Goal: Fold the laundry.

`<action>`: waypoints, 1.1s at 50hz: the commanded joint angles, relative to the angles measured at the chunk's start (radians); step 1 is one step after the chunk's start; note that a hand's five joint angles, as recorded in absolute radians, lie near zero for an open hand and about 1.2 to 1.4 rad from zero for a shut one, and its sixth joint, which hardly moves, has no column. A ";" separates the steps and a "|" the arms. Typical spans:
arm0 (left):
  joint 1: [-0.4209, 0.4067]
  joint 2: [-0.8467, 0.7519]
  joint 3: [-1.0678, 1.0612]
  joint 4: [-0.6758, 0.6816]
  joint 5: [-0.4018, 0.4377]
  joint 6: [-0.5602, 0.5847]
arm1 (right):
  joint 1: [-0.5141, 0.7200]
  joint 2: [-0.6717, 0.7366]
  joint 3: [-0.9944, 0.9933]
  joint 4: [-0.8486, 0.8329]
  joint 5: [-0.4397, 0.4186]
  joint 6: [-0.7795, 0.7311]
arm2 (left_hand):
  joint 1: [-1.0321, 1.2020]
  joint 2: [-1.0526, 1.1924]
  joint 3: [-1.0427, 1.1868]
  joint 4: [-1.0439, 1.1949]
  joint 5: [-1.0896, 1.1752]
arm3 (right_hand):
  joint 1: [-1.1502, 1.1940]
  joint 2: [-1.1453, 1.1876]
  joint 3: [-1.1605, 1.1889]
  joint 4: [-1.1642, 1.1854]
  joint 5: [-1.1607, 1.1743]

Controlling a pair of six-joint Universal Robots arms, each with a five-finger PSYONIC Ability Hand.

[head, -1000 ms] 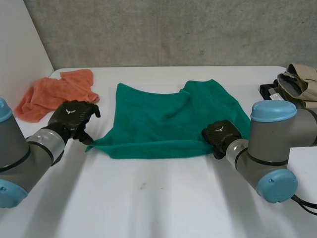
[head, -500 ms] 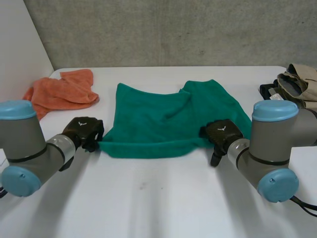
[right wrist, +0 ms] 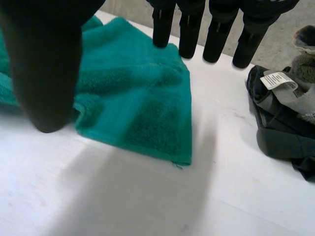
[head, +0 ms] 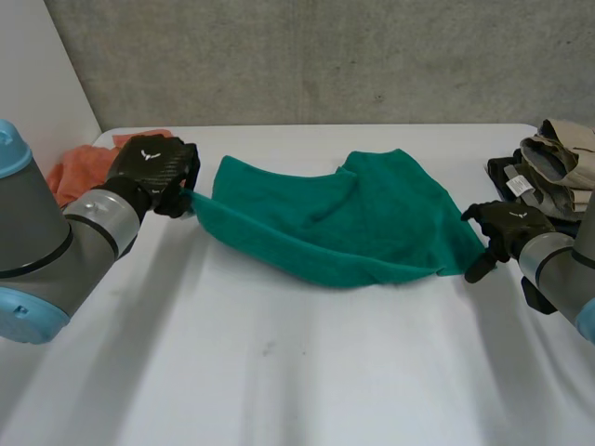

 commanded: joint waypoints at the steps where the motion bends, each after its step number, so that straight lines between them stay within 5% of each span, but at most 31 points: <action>1: -0.026 0.004 0.032 0.000 -0.002 -0.021 | -0.012 0.059 -0.038 0.014 -0.067 -0.037 | 0.235 0.201 0.207 0.197 0.241 | 0.163 0.166 0.166 0.167 0.160; 19: -0.092 0.016 0.276 -0.030 -0.033 -0.095 | 0.129 0.166 -0.083 -0.087 -0.075 0.230 | 0.235 0.201 0.207 0.197 0.241 | 0.037 0.039 0.040 0.040 0.033; 35: -0.123 0.109 0.487 -0.101 -0.063 -0.177 | 0.200 0.317 -0.278 -0.160 0.206 0.220 | 0.235 0.201 0.207 0.197 0.241 | 0.222 0.224 0.225 0.225 0.218; 39: -0.117 0.136 0.491 -0.099 -0.071 -0.207 | 0.200 0.328 -0.298 -0.158 0.212 0.190 | 0.235 0.201 0.207 0.197 0.241 | 0.371 0.373 0.374 0.374 0.367; 43: -0.111 0.157 0.488 -0.101 -0.072 -0.207 | 0.189 0.314 -0.296 -0.178 0.227 0.170 | 0.235 0.201 0.207 0.197 0.241 | 1.038 1.040 1.041 1.041 1.034; 48: -0.086 0.165 0.462 -0.115 -0.068 -0.205 | 0.131 0.243 -0.264 -0.196 0.217 0.106 | 0.235 0.201 0.207 0.197 0.241 | 1.040 1.042 1.043 1.043 1.036; 55: 0.047 0.194 0.404 -0.196 -0.062 -0.190 | -0.049 -0.033 -0.183 -0.101 0.065 -0.291 | 0.235 0.201 0.207 0.197 0.241 | 1.040 1.042 1.043 1.043 1.036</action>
